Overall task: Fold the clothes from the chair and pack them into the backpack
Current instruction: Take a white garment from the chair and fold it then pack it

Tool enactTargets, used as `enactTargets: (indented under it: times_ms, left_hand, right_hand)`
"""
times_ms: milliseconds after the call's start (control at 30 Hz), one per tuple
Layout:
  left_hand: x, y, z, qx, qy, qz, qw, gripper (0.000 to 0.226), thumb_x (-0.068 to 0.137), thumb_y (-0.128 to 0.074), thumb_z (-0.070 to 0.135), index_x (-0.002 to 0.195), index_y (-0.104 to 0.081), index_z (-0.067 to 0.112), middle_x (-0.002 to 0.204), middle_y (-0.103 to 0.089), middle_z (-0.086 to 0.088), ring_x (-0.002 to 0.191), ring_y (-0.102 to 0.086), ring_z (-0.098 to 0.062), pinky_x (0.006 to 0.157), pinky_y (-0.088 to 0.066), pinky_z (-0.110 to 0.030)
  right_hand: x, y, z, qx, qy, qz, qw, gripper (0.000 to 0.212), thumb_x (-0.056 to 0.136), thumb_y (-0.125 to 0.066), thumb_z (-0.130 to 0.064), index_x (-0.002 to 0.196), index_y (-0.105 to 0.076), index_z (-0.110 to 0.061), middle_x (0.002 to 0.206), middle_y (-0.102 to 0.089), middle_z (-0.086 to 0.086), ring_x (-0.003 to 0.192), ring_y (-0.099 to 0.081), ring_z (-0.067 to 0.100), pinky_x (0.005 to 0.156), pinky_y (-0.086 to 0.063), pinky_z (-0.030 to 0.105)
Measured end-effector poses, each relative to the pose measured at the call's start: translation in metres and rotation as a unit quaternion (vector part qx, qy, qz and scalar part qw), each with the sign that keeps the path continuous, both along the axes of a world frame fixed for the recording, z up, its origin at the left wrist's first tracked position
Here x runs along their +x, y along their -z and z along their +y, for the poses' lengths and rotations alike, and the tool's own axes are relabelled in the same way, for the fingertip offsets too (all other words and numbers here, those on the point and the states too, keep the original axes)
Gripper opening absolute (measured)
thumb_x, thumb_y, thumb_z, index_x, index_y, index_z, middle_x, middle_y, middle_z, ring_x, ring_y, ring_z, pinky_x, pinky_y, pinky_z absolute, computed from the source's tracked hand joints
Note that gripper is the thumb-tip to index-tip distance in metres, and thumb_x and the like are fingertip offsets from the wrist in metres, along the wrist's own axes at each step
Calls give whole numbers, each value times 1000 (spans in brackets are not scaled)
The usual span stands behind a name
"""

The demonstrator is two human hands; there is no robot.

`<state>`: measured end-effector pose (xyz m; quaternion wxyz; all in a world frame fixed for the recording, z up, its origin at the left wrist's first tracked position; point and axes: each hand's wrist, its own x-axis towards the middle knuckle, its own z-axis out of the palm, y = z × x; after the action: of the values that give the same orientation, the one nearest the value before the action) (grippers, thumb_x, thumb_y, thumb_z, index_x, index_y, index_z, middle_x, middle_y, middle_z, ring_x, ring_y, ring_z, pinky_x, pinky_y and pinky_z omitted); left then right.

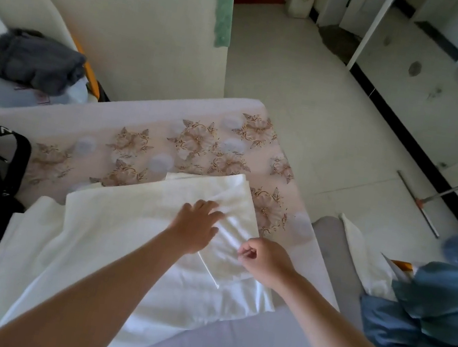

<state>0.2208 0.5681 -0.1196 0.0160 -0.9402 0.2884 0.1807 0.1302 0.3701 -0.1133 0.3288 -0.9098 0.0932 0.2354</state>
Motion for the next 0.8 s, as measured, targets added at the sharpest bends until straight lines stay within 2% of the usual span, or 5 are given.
enactTargets:
  times_ms: [200,367,567,667,800]
  left_hand:
    - [27,-11,-55,-91,104,-59,989,65,88,-45,-7,146,-38,22,149,-35,1,137,-32,-21,110,-32,-35]
    - [41,-4,-76,6,244,-82,966,66,93,-47,-2,152,-31,24,161,-24,-4,144,-28,-26,103,-35,-37]
    - [48,-34,-51,23,233,-164,958,38,93,-47,4,122,-62,23,122,-58,0,123,-44,-23,103,-34,-37]
    - [45,-51,-20,-15,175,-168,970,33,92,-53,4,113,-68,24,122,-58,-1,126,-44,-24,100,-39,-36]
    - [36,-66,41,-112,136,-238,955,31,59,-81,-6,74,-74,21,74,-62,3,75,-59,-24,59,-51,-32]
  right_hand:
    - [0,7,-7,-49,102,-74,991,30,85,-72,-28,112,-58,-30,102,-56,-11,90,-59,11,79,-49,30]
    - [-8,17,-10,-63,108,-36,992,70,85,-71,-38,145,-38,-25,125,-51,-2,110,-58,20,87,-47,32]
    - [-1,-4,-3,-92,45,-40,994,21,80,-60,-33,73,-46,-19,87,-52,-2,81,-54,22,61,-37,29]
    - [6,-30,10,-61,18,16,998,18,77,-58,-34,79,-50,-18,78,-61,-3,72,-57,17,58,-41,29]
    - [15,-65,48,-3,-61,52,997,17,76,-62,-36,86,-56,-23,89,-66,-3,78,-62,12,62,-46,28]
